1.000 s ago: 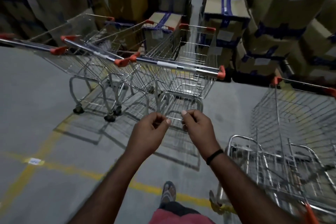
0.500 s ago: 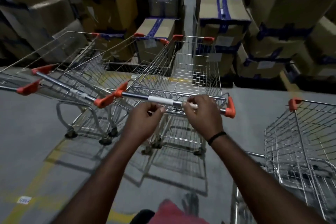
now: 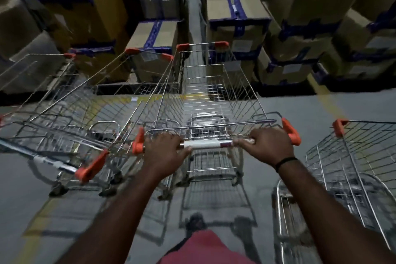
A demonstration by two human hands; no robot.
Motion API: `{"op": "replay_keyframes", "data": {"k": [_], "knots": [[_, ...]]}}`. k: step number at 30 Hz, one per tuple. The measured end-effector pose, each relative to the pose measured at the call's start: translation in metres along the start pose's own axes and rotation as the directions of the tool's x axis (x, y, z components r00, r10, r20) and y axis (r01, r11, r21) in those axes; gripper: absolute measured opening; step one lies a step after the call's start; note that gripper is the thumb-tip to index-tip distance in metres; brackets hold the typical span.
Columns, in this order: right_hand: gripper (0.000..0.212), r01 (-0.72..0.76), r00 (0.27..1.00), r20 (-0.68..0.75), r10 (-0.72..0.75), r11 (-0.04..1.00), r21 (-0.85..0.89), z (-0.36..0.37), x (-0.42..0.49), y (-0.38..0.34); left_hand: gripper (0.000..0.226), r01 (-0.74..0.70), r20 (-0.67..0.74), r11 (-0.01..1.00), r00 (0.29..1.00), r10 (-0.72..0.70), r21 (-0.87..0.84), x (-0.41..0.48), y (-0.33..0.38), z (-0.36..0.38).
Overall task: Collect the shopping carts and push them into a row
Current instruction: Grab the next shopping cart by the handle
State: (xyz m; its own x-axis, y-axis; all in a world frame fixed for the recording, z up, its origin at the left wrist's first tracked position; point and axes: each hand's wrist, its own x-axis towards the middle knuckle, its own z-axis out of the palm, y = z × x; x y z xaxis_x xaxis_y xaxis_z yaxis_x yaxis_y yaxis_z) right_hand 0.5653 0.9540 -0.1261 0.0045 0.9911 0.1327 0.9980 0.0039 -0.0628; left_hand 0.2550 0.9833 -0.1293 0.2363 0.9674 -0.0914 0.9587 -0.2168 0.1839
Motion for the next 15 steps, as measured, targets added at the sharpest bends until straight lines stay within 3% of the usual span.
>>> {"op": "replay_keyframes", "data": {"k": [5, 15], "knots": [[0.103, -0.108, 0.992, 0.052, 0.111, 0.993, -0.053, 0.006, 0.041, 0.036, 0.055, -0.032, 0.014, 0.999, 0.999, 0.032, -0.009, 0.033, 0.034, 0.005], [0.086, -0.141, 0.989, 0.035, 0.145, 0.986, -0.086, 0.01, 0.055, 0.032, 0.073, -0.049, -0.059, 0.997, 0.997, 0.046, -0.055, 0.068, 0.03, 0.005]]}}
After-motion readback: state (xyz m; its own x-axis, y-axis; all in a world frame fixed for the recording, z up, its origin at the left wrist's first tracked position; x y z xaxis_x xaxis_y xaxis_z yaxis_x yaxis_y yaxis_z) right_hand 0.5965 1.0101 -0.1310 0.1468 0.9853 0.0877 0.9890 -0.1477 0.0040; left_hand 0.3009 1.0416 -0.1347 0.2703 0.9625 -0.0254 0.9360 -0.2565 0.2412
